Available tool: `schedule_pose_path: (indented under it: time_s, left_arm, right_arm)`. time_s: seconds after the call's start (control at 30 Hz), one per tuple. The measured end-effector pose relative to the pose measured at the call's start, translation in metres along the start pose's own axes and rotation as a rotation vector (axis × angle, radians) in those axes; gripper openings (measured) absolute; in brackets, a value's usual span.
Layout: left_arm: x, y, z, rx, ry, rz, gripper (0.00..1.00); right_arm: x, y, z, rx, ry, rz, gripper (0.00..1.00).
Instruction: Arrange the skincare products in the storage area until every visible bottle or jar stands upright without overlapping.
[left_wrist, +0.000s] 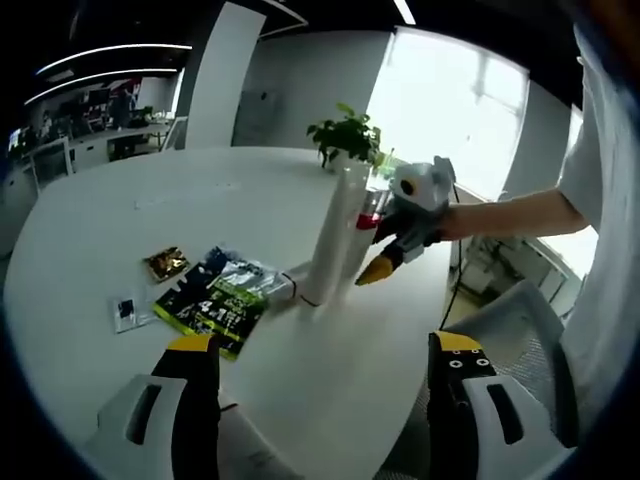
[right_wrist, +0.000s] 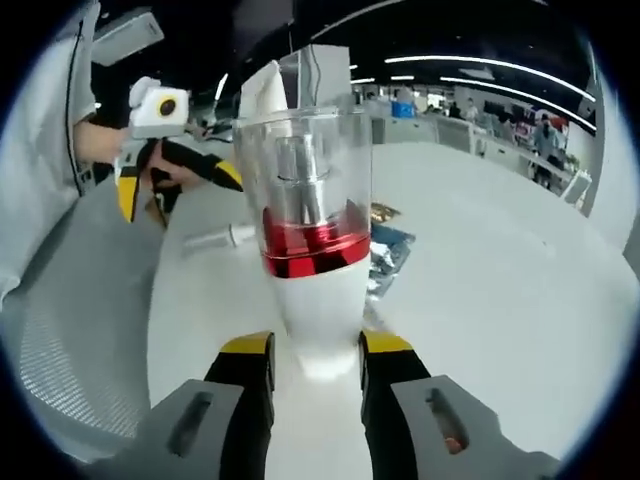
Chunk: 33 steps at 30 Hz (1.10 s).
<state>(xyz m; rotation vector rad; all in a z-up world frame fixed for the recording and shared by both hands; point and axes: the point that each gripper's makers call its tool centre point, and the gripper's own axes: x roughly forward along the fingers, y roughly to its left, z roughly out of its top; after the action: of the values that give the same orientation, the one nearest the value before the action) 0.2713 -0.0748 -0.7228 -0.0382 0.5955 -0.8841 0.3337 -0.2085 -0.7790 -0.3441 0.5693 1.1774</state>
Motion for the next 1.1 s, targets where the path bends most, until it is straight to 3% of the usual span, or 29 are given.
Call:
schedule_pose_path:
  time_s: [0.17,0.4,0.67,1.1]
  left_arm:
    - [-0.005,-0.001,0.001,0.006,-0.007,0.003,0.78]
    - [-0.019,-0.003,0.007,0.018,-0.027,0.010,0.79]
    - [-0.038,-0.001,0.002,0.024,-0.027,0.029,0.81]
    - [-0.066,0.005,-0.007,0.025,-0.028,0.068,0.82]
  right_arm:
    - [-0.005,-0.001,-0.006,0.026,0.049,-0.026,0.41]
    - [-0.012,0.015,0.002,0.084,0.044,-0.065,0.51]
    - [-0.019,0.024,-0.008,0.169,0.079,-0.113,0.60]
    - [-0.041,0.046,0.003,0.314,0.032,-0.218,0.76]
